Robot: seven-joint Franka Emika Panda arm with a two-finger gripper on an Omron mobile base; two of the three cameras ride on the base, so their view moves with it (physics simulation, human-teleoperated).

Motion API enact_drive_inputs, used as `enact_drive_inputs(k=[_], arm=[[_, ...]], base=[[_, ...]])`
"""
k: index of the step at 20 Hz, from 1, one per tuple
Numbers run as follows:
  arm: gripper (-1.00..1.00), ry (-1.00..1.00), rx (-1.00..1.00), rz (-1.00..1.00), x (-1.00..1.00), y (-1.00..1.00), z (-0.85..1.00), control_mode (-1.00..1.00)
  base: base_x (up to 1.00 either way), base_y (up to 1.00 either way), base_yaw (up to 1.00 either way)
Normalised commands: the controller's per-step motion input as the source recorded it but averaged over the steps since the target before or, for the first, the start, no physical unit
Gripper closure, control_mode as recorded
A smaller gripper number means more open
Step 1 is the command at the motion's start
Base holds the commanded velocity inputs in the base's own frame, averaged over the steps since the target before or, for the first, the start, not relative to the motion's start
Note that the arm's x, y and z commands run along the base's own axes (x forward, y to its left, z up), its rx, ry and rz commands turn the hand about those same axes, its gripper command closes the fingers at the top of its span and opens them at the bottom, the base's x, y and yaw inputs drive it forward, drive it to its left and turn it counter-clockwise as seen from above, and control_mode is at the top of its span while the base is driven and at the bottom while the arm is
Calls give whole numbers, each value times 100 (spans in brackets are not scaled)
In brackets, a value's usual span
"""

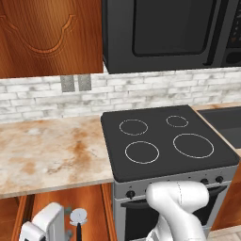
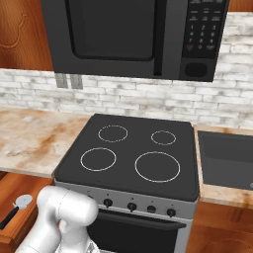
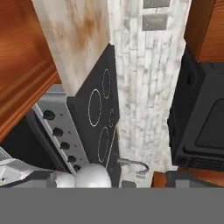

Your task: Take the pizza cutter from the drawer on the left and place it on the dining counter for cutting.

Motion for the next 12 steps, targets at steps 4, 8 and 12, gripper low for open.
enact_drive_inputs(k=[4, 8, 12], arm=[[-100, 1, 27, -10, 100, -60, 0, -100], [-100, 2, 21, -11, 100, -27, 0, -100], [-100, 0, 30, -14, 73, -4, 0, -100]], base=[[0, 0, 0], [0, 0, 0], [0, 0, 0]])
